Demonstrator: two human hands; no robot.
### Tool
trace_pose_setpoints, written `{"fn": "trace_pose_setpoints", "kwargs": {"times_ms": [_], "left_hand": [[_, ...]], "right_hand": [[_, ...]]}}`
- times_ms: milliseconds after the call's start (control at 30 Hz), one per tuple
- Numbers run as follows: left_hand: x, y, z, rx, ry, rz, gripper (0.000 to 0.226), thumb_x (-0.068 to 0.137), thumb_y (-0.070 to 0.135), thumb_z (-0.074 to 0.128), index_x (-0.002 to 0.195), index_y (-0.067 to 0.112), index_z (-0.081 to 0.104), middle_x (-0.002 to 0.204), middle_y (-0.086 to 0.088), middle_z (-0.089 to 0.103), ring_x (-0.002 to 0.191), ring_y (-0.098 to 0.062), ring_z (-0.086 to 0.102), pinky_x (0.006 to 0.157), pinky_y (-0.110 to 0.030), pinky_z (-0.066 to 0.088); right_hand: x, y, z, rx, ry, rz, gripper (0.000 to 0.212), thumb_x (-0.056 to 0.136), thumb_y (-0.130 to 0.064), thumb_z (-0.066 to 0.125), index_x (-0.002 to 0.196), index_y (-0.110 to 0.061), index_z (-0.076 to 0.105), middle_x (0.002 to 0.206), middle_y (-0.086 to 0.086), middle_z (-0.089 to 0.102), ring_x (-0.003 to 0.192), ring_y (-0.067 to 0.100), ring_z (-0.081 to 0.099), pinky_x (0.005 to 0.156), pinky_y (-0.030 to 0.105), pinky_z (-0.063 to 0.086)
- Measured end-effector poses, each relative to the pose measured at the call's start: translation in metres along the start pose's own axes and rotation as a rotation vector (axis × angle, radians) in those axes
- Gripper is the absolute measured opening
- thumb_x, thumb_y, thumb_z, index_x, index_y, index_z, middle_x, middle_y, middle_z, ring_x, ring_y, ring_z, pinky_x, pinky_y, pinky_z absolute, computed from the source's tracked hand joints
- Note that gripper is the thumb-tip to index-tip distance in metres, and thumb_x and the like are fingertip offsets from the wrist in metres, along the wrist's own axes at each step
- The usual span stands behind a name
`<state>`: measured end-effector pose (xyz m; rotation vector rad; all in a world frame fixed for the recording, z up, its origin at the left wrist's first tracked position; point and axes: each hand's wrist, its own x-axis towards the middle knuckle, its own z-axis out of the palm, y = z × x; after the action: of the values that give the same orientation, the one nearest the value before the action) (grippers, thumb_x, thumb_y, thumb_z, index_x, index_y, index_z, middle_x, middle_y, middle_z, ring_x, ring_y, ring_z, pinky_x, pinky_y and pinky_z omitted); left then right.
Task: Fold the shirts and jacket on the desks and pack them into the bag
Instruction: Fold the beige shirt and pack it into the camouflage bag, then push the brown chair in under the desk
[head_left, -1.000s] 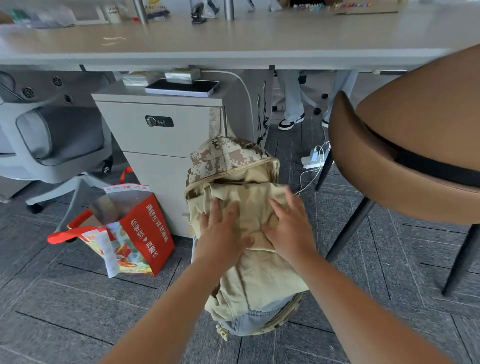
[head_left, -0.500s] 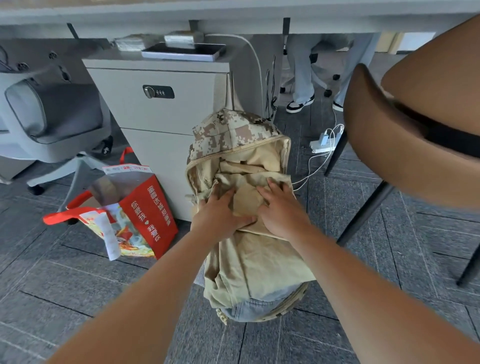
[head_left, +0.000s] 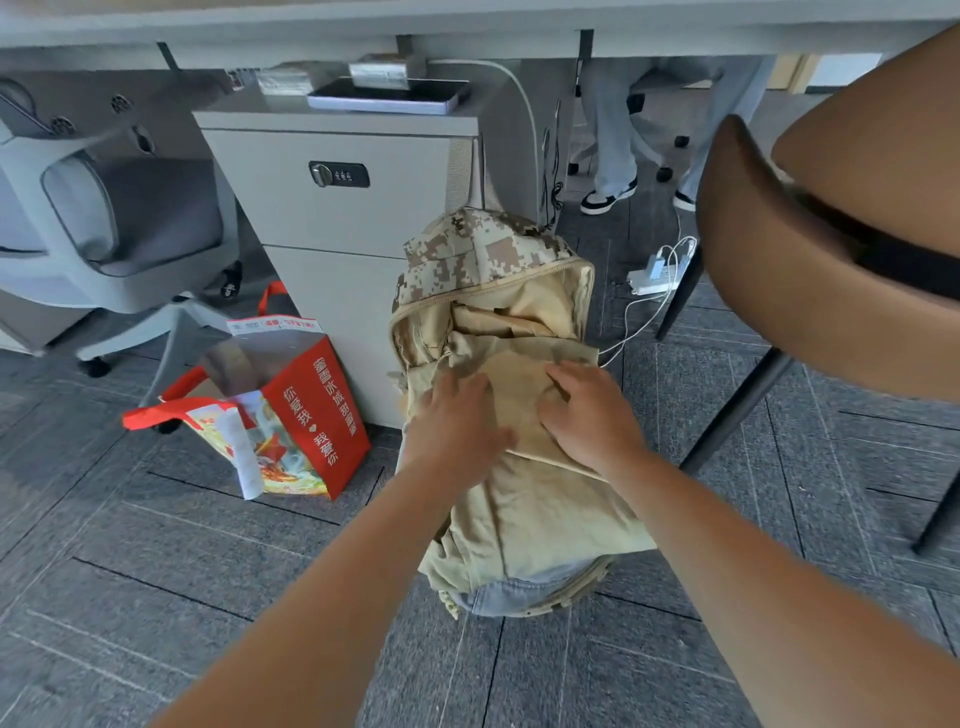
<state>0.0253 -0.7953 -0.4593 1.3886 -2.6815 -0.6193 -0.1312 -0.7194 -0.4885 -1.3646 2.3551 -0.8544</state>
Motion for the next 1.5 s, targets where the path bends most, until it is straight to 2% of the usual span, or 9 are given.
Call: {"fn": "trace_pose_setpoints", "kwargs": {"times_ms": [300,533,600,700,800,933,1133,1367,1500], "left_hand": [[0.000,-0.022,0.025,-0.200,-0.083,0.024,0.080,0.089,0.057,0.060,0.156,0.036,0.021,0.167,0.007,0.003,0.153,-0.019,0.006,0.123,-0.044,0.016],[-0.032,-0.001,-0.027,-0.526,0.069,-0.065,0.051,0.093,0.040,0.066,0.140,0.026,0.052,0.142,0.010,0.048,0.109,0.005,0.055,0.087,-0.014,0.042],[-0.049,0.017,-0.061,-0.573,0.082,-0.066,0.042,0.094,0.038,0.065,0.134,0.026,0.057,0.133,0.014,0.054,0.091,0.014,0.055,0.075,-0.008,0.038],[-0.077,0.047,-0.133,-0.558,0.096,-0.044,0.033,0.094,0.033,0.065,0.126,0.024,0.063,0.120,0.012,0.064,0.103,0.001,0.057,0.083,-0.016,0.039],[-0.107,0.078,-0.225,-0.492,0.126,-0.031,0.024,0.093,0.029,0.065,0.117,0.025,0.067,0.110,0.013,0.065,0.097,-0.002,0.057,0.079,-0.017,0.039],[-0.147,0.119,-0.357,-0.430,0.093,-0.031,0.023,0.093,0.031,0.063,0.113,0.023,0.068,0.105,0.010,0.067,0.093,-0.008,0.062,0.076,-0.024,0.044],[-0.238,0.182,-0.517,-0.280,0.089,-0.045,0.022,0.095,0.029,0.058,0.112,0.019,0.067,0.102,0.004,0.070,0.092,-0.018,0.065,0.072,-0.029,0.049],[-0.350,0.152,-0.612,-0.260,0.142,-0.143,0.026,0.093,0.034,0.053,0.113,0.027,0.069,0.097,0.009,0.073,0.081,-0.010,0.067,0.071,-0.031,0.057],[-0.407,0.097,-0.651,-0.294,0.193,-0.187,0.015,0.094,0.025,0.057,0.085,0.036,0.061,0.083,0.013,0.064,0.075,-0.012,0.061,0.066,-0.026,0.049]], "right_hand": [[-0.009,0.002,0.012,-0.016,-0.111,0.065,0.054,0.104,-0.035,0.039,0.156,-0.025,0.030,0.166,0.001,0.018,0.154,0.020,0.008,0.124,0.040,0.012],[-0.040,-0.036,-0.033,0.301,0.012,0.174,0.057,0.094,-0.032,0.065,0.148,-0.027,0.048,0.154,-0.009,0.041,0.131,0.008,0.047,0.104,0.026,0.038],[-0.054,-0.064,-0.065,0.340,0.024,0.220,0.053,0.095,-0.033,0.066,0.145,-0.026,0.050,0.141,-0.009,0.053,0.118,0.006,0.054,0.092,0.023,0.040],[-0.067,-0.114,-0.125,0.403,0.028,0.289,0.046,0.094,-0.028,0.066,0.139,-0.028,0.055,0.121,-0.008,0.063,0.091,-0.001,0.059,0.078,0.026,0.051],[-0.081,-0.177,-0.207,0.355,0.011,0.307,0.040,0.094,-0.030,0.065,0.134,-0.028,0.058,0.129,-0.009,0.061,0.104,0.001,0.058,0.088,0.032,0.053],[-0.106,-0.272,-0.321,0.285,0.012,0.268,0.033,0.098,-0.030,0.058,0.129,-0.020,0.060,0.120,-0.009,0.062,0.103,0.006,0.058,0.075,0.013,0.041],[-0.163,-0.387,-0.448,0.211,0.010,0.252,0.027,0.098,-0.025,0.055,0.122,-0.018,0.063,0.117,-0.001,0.065,0.095,0.013,0.061,0.076,0.028,0.047],[-0.222,-0.489,-0.482,0.184,-0.075,0.134,0.030,0.096,-0.030,0.056,0.124,-0.021,0.062,0.124,-0.004,0.065,0.105,0.012,0.060,0.084,0.030,0.047],[-0.238,-0.571,-0.454,0.162,-0.098,0.004,0.031,0.097,-0.030,0.057,0.125,-0.020,0.064,0.124,-0.005,0.066,0.108,0.012,0.061,0.086,0.028,0.045]]}}
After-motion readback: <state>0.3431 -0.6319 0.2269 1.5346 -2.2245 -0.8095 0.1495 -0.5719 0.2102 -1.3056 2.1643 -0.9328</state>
